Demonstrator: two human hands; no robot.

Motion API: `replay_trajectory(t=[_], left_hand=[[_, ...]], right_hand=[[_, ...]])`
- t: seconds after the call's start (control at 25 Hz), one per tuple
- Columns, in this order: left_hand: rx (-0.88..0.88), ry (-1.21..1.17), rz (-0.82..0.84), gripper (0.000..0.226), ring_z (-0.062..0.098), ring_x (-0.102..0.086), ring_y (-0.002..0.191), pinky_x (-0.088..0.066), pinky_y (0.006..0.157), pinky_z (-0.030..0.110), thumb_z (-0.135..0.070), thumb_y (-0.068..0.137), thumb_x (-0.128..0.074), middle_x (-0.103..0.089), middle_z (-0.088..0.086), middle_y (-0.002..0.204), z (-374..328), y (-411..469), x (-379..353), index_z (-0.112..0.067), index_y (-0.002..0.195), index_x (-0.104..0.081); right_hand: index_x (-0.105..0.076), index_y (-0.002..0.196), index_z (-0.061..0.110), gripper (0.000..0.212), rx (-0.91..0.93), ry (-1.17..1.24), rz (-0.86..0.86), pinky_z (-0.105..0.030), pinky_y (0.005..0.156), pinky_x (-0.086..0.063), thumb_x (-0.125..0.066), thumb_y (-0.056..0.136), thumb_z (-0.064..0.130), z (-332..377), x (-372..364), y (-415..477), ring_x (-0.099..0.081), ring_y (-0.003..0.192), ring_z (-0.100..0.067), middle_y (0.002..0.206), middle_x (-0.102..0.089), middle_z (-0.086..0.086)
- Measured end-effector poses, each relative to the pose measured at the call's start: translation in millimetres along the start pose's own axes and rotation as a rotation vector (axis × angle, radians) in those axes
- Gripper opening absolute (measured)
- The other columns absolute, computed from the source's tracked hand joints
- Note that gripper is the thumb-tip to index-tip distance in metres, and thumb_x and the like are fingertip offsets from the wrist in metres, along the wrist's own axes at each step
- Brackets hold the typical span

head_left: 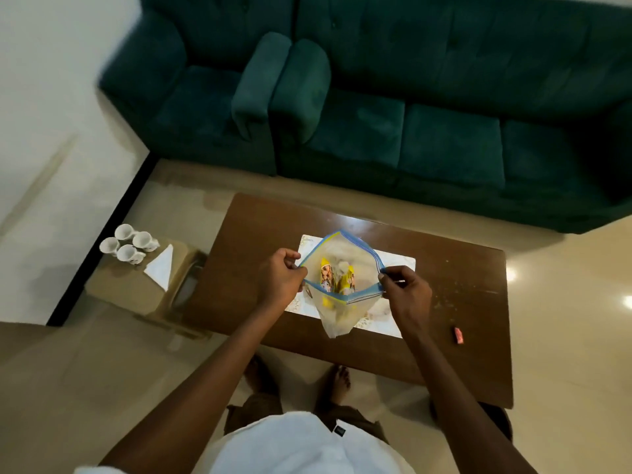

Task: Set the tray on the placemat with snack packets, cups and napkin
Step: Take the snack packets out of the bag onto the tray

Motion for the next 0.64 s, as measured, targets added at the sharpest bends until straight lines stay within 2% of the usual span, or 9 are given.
replay_trajectory(t=[0.08, 0.16, 0.28, 0.4, 0.56, 0.64], left_hand=[[-0.024, 0.116, 0.083, 0.036, 0.025, -0.076, 0.063, -0.065, 0.060, 0.040, -0.006, 0.079, -0.072, -0.072, 0.006, 0.080, -11, -15, -30, -0.012, 0.114, -0.075], [-0.053, 0.180, 0.146, 0.040, 0.027, -0.077, 0.067, -0.066, 0.064, 0.040, -0.009, 0.079, -0.072, -0.075, 0.007, 0.078, -21, -26, -55, -0.011, 0.119, -0.076], [-0.107, 0.221, 0.231, 0.040, 0.029, -0.078, 0.072, -0.066, 0.069, 0.046, -0.014, 0.080, -0.071, -0.078, 0.009, 0.083, -37, -37, -82, -0.012, 0.120, -0.076], [-0.141, 0.223, 0.296, 0.043, 0.029, -0.077, 0.074, -0.065, 0.071, 0.050, -0.017, 0.081, -0.071, -0.070, 0.000, 0.076, -47, -42, -96, -0.016, 0.124, -0.075], [-0.141, 0.189, 0.366, 0.042, 0.030, -0.078, 0.076, -0.065, 0.073, 0.052, -0.014, 0.083, -0.072, -0.066, -0.007, 0.072, -52, -46, -105, -0.017, 0.125, -0.074], [-0.147, 0.172, 0.375, 0.041, 0.029, -0.078, 0.073, -0.066, 0.072, 0.051, -0.014, 0.084, -0.072, -0.066, -0.007, 0.072, -56, -48, -102, -0.019, 0.124, -0.074]], right_hand=[[-0.077, 0.092, 0.030, 0.016, 0.003, -0.022, -0.021, -0.040, 0.067, -0.066, -0.074, 0.092, 0.013, -14, 23, -5, -0.076, 0.081, -0.016, 0.089, -0.077, 0.008], [-0.074, 0.092, 0.034, 0.020, -0.016, -0.025, -0.039, -0.038, 0.066, -0.066, -0.075, 0.093, 0.014, -26, 37, -11, -0.076, 0.083, -0.017, 0.091, -0.077, 0.009], [-0.075, 0.096, 0.031, 0.017, -0.064, -0.008, -0.090, -0.044, 0.067, -0.066, -0.074, 0.094, 0.015, -43, 54, -19, -0.076, 0.084, -0.017, 0.092, -0.077, 0.009], [-0.074, 0.094, 0.033, 0.018, -0.088, 0.018, -0.147, -0.050, 0.070, -0.065, -0.073, 0.094, 0.015, -54, 69, -24, -0.074, 0.084, -0.017, 0.092, -0.077, 0.006], [-0.075, 0.102, 0.024, 0.009, -0.098, 0.016, -0.172, -0.050, 0.077, -0.065, -0.074, 0.096, 0.018, -53, 77, -25, -0.073, 0.090, -0.020, 0.099, -0.076, 0.003], [-0.073, 0.109, 0.016, 0.015, -0.011, -0.001, -0.266, -0.041, 0.080, -0.064, -0.076, 0.095, 0.021, -34, 88, -30, -0.070, 0.095, -0.017, 0.105, -0.073, -0.001]])
Point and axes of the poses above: each hand's wrist, its own y-axis towards the middle knuckle, its own x-axis out of the back of the hand, z = x × y, the point moved 10 cm from there along y, towards the middle knuckle
